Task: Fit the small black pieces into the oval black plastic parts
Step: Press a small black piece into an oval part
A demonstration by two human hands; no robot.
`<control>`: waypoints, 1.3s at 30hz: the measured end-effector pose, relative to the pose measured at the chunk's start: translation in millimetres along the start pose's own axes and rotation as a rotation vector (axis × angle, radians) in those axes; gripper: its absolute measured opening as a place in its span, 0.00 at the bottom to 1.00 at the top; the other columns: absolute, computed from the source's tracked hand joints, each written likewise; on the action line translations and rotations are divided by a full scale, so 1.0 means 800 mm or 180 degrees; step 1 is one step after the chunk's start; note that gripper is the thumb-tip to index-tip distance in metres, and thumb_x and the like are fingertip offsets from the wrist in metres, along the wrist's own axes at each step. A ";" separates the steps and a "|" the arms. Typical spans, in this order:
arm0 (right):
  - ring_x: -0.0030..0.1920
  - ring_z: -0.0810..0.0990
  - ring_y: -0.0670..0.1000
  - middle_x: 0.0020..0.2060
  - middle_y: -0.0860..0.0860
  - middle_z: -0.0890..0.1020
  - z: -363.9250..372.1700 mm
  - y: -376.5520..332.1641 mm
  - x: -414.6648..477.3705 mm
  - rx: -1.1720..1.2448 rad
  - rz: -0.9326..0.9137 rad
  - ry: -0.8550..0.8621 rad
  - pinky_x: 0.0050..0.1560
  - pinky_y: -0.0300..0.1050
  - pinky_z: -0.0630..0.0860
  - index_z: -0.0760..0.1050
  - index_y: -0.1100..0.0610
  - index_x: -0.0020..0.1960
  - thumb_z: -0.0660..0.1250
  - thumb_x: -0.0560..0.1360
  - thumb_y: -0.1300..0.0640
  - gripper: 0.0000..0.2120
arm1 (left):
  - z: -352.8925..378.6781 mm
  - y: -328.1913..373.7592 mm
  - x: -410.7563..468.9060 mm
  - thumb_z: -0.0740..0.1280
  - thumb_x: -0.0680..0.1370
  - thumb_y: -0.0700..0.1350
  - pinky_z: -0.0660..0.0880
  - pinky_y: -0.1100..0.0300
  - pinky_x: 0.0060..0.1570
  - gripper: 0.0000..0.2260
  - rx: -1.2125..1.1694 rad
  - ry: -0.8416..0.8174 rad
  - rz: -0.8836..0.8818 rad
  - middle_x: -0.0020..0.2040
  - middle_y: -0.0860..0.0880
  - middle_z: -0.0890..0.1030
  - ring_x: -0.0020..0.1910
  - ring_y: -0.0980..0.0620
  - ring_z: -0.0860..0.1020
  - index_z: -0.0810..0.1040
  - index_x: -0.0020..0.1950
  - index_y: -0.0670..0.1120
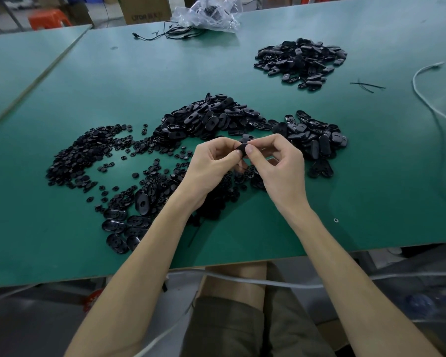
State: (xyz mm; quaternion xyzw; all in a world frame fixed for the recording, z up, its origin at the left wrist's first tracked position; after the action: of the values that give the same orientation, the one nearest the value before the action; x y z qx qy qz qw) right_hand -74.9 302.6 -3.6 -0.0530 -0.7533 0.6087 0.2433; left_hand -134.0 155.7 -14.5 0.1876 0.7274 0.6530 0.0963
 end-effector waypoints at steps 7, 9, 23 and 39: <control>0.45 0.85 0.47 0.44 0.46 0.86 0.002 0.003 0.002 -0.0030 0.0000 -0.0020 0.49 0.52 0.82 0.83 0.54 0.49 0.74 0.78 0.58 0.01 | -0.001 0.006 -0.003 0.67 0.82 0.35 0.80 0.48 0.54 0.05 0.0175 0.0085 -0.0017 0.40 0.41 0.83 0.41 0.46 0.81 0.81 0.54 0.34; 0.45 0.85 0.47 0.44 0.46 0.86 0.002 0.003 0.002 -0.0011 0.0008 -0.0028 0.48 0.52 0.82 0.83 0.54 0.49 0.74 0.78 0.58 0.01 | -0.002 0.006 -0.004 0.67 0.82 0.34 0.80 0.47 0.54 0.05 0.0195 0.0119 -0.0022 0.40 0.41 0.83 0.40 0.46 0.81 0.81 0.55 0.34; 0.45 0.86 0.52 0.46 0.48 0.86 0.003 0.003 0.003 0.0075 0.0026 -0.0036 0.51 0.59 0.83 0.82 0.54 0.53 0.73 0.78 0.60 0.04 | -0.006 0.008 -0.002 0.69 0.82 0.37 0.81 0.56 0.48 0.05 0.0202 0.0202 0.0045 0.40 0.42 0.84 0.38 0.49 0.82 0.83 0.55 0.36; 0.49 0.85 0.49 0.52 0.49 0.84 0.007 -0.012 -0.002 -0.0075 -0.0284 -0.0138 0.46 0.55 0.84 0.86 0.54 0.51 0.70 0.79 0.65 0.09 | -0.004 0.011 -0.004 0.68 0.83 0.37 0.80 0.54 0.49 0.07 0.0214 0.0147 0.0013 0.41 0.40 0.82 0.39 0.47 0.81 0.82 0.57 0.34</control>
State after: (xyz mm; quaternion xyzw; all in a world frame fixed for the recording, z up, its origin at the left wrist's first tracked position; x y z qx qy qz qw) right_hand -74.0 295.1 3.9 -0.0089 -0.7671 0.5893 0.2532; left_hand -130.8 151.9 -6.0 0.1771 0.7506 0.6325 0.0719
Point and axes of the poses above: each hand's wrist, its own x-axis towards the middle knuckle, its own z-axis out of the palm, y = z × x, the point moved 9 cm from there along x, towards the middle knuckle
